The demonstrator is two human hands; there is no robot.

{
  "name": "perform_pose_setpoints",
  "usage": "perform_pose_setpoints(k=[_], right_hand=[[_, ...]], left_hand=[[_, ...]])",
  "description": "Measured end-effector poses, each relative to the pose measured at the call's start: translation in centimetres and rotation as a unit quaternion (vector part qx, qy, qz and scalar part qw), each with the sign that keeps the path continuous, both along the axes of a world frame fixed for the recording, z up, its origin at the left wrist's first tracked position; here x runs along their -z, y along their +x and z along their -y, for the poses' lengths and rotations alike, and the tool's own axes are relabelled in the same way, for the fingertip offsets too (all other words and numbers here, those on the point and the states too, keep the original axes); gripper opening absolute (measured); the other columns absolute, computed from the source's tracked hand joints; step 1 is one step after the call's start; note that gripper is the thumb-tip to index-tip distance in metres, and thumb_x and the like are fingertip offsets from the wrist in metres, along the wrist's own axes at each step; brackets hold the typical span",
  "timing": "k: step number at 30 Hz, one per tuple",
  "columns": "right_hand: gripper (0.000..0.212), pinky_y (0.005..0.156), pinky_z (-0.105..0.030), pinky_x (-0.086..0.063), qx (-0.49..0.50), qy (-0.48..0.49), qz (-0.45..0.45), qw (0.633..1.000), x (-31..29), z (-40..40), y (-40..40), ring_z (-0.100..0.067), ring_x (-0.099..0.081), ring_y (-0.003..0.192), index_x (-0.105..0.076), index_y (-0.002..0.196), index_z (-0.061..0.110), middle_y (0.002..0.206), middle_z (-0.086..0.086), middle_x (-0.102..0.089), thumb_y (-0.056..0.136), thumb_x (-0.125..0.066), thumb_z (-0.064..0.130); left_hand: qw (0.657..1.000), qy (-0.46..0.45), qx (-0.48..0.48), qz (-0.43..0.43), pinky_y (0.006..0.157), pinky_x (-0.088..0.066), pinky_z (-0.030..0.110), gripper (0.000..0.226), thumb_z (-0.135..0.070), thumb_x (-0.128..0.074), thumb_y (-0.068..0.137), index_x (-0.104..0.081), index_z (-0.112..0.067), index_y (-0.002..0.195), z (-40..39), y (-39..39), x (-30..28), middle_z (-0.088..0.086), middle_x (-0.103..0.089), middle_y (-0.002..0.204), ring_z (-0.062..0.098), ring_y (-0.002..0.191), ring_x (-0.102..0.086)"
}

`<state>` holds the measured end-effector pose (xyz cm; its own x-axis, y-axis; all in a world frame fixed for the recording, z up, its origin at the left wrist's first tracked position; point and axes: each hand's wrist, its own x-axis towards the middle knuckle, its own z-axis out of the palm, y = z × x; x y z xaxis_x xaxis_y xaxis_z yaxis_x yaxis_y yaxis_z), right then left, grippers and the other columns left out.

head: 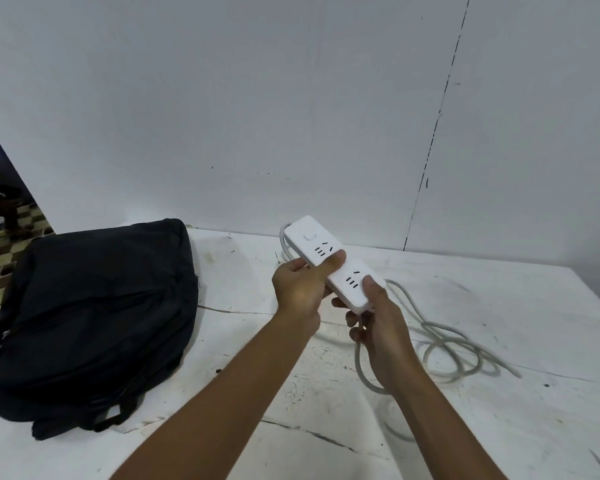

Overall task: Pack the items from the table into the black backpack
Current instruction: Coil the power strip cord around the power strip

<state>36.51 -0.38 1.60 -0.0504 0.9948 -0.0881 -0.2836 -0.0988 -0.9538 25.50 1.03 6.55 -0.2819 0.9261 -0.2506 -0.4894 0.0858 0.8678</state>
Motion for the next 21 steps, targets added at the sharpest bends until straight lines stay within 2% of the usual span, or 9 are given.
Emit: perform_pose_setpoints(k=[4,6,8,10,12,15,17,19,21], right_hand=[[0.033,0.051,-0.027,-0.025,-0.021,0.019,-0.037,0.999,-1.2,-0.6,2.7,-0.014,-0.039,0.056,-0.061,0.111,0.01,0.077,-0.013,-0.067,0.094,-0.042,0.031],[0.04,0.05,-0.026,-0.024,-0.074,0.02,-0.025,0.997,-2.2,-1.0,4.4,-0.014,-0.036,0.055,-0.061,0.112,0.007,0.076,-0.015,-0.065,0.086,-0.048,0.035],[0.046,0.047,-0.023,-0.026,-0.127,0.011,-0.007,0.992,-2.9,-1.3,5.5,-0.015,-0.035,0.053,-0.061,0.112,0.005,0.075,-0.018,-0.064,0.081,-0.05,0.038],[0.046,0.044,-0.022,-0.025,-0.161,0.006,0.028,0.987,-3.5,-1.5,5.8,-0.015,-0.035,0.051,-0.06,0.113,0.004,0.076,-0.022,-0.063,0.082,-0.052,0.037],[0.049,0.045,-0.023,-0.022,-0.176,-0.001,0.046,0.983,-3.6,-1.8,5.7,-0.015,-0.036,0.051,-0.06,0.114,0.003,0.077,-0.023,-0.063,0.084,-0.053,0.041],[0.064,0.043,-0.021,-0.025,-0.192,-0.033,0.006,0.981,-3.2,-1.9,5.5,-0.016,-0.038,0.051,-0.059,0.106,0.005,0.075,-0.019,-0.06,0.083,-0.046,0.063],[0.065,0.044,-0.023,-0.031,-0.227,-0.061,-0.004,0.972,-2.6,-1.5,5.7,-0.017,-0.042,0.051,-0.056,0.095,0.009,0.074,-0.016,-0.058,0.074,-0.057,0.07],[0.039,0.051,-0.03,-0.04,-0.276,-0.021,0.113,0.954,-2.3,-0.3,5.7,-0.016,-0.047,0.054,-0.062,0.088,0.01,0.074,-0.01,-0.058,0.074,-0.07,0.046],[0.01,0.06,-0.034,-0.05,-0.287,0.071,0.3,0.907,-2.6,1.0,5.2,-0.014,-0.053,0.06,-0.067,0.082,0.014,0.069,0.001,-0.059,0.081,-0.068,0.024]], left_hand=[[0.984,-0.007,0.032,-0.176,0.042,-0.037,0.022,0.036,-0.037,-0.078,0.073,-0.062,-0.005,0.08,0.2,-3.6,0.1,0.003,-0.057,0.065,0.012,0.051,-0.044],[0.975,0.027,-0.005,-0.22,0.045,-0.043,0.023,0.05,-0.047,-0.074,0.068,-0.056,-0.004,0.086,-0.1,-5.9,-0.2,0.002,-0.052,0.069,0.012,0.054,-0.046],[0.979,0.016,0.087,-0.186,0.059,-0.055,0.034,0.063,-0.055,-0.074,0.064,-0.056,-0.005,0.099,-0.7,-7.8,-1.0,0.007,-0.063,0.087,0.019,0.07,-0.062],[0.952,-0.033,0.265,-0.152,0.066,-0.057,0.041,0.065,-0.05,-0.08,0.067,-0.06,-0.004,0.109,-0.9,-9.0,-1.7,0.015,-0.067,0.098,0.03,0.083,-0.067],[0.927,-0.045,0.338,-0.158,0.062,-0.059,0.038,0.057,-0.029,-0.081,0.073,-0.06,0.008,0.111,-0.6,-9.1,-2.0,0.022,-0.067,0.096,0.03,0.077,-0.068],[0.948,-0.011,0.279,-0.156,0.058,-0.06,0.038,0.046,-0.015,-0.074,0.067,-0.062,0.015,0.1,-0.8,-9.0,-1.8,0.022,-0.069,0.09,0.028,0.07,-0.069],[0.964,0.013,0.207,-0.164,0.059,-0.06,0.041,0.037,-0.015,-0.075,0.071,-0.064,0.012,0.095,-1.4,-9.6,-1.6,0.022,-0.069,0.096,0.027,0.072,-0.069],[0.956,0.035,0.152,-0.249,0.06,-0.061,0.042,0.024,-0.014,-0.074,0.08,-0.068,0.006,0.092,-2.1,-10.2,-1.4,0.022,-0.069,0.099,0.027,0.071,-0.068],[0.906,0.059,0.14,-0.396,0.058,-0.06,0.038,0.021,-0.018,-0.076,0.08,-0.071,-0.001,0.091,-2.4,-10.4,-1.0,0.014,-0.071,0.096,0.026,0.067,-0.067]])
